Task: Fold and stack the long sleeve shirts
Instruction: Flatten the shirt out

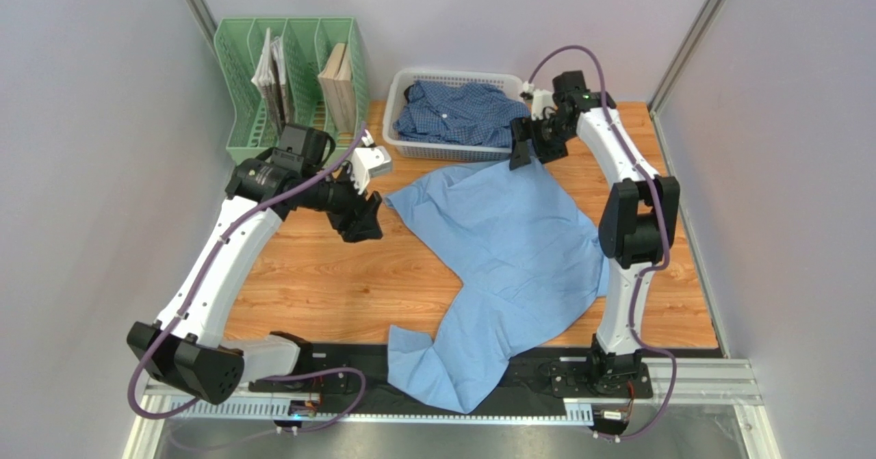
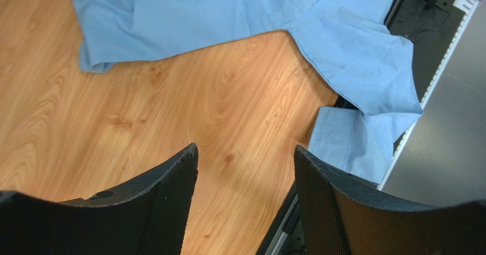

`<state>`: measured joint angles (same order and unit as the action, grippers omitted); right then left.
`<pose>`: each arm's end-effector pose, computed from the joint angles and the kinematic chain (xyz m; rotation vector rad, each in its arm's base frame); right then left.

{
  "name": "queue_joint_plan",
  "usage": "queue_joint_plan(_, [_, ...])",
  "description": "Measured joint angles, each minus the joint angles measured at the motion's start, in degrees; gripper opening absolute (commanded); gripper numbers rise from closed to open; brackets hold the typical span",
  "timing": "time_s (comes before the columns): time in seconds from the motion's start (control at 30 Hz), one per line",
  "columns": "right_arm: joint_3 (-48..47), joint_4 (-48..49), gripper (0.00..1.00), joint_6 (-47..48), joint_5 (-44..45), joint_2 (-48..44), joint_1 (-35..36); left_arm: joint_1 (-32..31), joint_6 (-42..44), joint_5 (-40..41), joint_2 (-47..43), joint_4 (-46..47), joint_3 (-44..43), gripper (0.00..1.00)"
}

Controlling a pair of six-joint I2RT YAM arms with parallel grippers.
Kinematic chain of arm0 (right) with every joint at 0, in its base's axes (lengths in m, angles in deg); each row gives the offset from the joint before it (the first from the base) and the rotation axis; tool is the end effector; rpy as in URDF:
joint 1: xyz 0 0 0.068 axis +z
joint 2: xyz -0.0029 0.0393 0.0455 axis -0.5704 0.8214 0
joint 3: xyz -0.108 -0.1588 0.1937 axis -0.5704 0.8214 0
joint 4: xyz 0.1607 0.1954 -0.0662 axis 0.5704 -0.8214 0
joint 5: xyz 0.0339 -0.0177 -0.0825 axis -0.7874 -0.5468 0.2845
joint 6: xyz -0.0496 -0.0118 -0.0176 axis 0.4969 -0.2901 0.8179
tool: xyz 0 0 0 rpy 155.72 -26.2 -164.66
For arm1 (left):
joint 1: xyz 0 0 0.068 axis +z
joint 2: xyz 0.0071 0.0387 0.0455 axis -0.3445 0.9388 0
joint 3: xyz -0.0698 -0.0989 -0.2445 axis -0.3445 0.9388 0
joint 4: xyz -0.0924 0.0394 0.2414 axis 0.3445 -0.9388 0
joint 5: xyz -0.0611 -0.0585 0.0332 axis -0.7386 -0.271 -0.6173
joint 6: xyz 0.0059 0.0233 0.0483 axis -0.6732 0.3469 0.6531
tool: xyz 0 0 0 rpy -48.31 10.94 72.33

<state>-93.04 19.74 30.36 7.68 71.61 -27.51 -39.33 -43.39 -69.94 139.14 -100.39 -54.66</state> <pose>0.4371 0.0703 0.2751 -0.5160 2.6056 0.5450 0.2056 -0.0937 0.3737 1.1474 2.1579 -0.7488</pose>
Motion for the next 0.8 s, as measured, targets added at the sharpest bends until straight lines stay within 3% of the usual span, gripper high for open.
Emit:
queue_joint_plan(0.07, [1.05, -1.01, 0.45, -0.04, 0.04, 1.2, 1.22, 0.46, -0.04, 0.98, -0.74, 0.02, -0.44, 0.69])
queue_joint_plan(0.1, [1.44, -1.42, 0.23, 0.07, -0.02, 1.51, 1.75, 0.66, -0.09, 1.31, -1.18, 0.02, -0.59, 0.69])
queue_joint_plan(0.17, [2.62, -2.12, 0.03, 0.39, -0.39, 1.46, 3.3, 1.36, -0.52, 1.75, -2.05, 0.0, -0.94, 0.67])
queue_joint_plan(0.3, [8.26, -2.08, 0.0, 1.33, -1.49, -2.6, 9.01, 3.82, -2.6, 1.16, -3.45, 0.46, -1.07, 0.63])
queue_joint_plan(0.4, [15.21, -0.7, 0.0, 4.37, -0.07, -10.12, 22.77, 8.15, -6.1, -0.52, -5.05, 2.49, -1.05, 0.62])
queue_joint_plan(0.47, [20.13, 0.63, 0.09, 7.02, 1.05, -15.21, 34.16, 12.0, -8.35, -2.03, -6.19, 4.48, -1.09, 0.63])
queue_joint_plan(0.5, [23.71, 1.97, 0.34, 8.5, 1.36, -18.1, 41.03, 13.64, -9.35, -2.64, -6.54, 5.4, -1.27, 0.64])
queue_joint_plan(0.6, [33.4, 1.73, 0.74, 12.55, 2.19, -23.45, 54.58, 15.43, -10.19, -3.34, -6.01, 6.93, -1.51, 0.68])
queue_joint_plan(0.7, [40.37, -1.99, 0.85, 14.93, 3.78, -25.03, 54.71, 14.43, -9.33, -4.57, -2.16, 6.32, -1.75, 0.74])
queue_joint_plan(0.8, [41.57, -5.84, 0.94, 16.22, 3.15, -26.82, 46.1, 11.43, -8.44, -3.89, 4.0, 5.9, -1.9, 0.77])
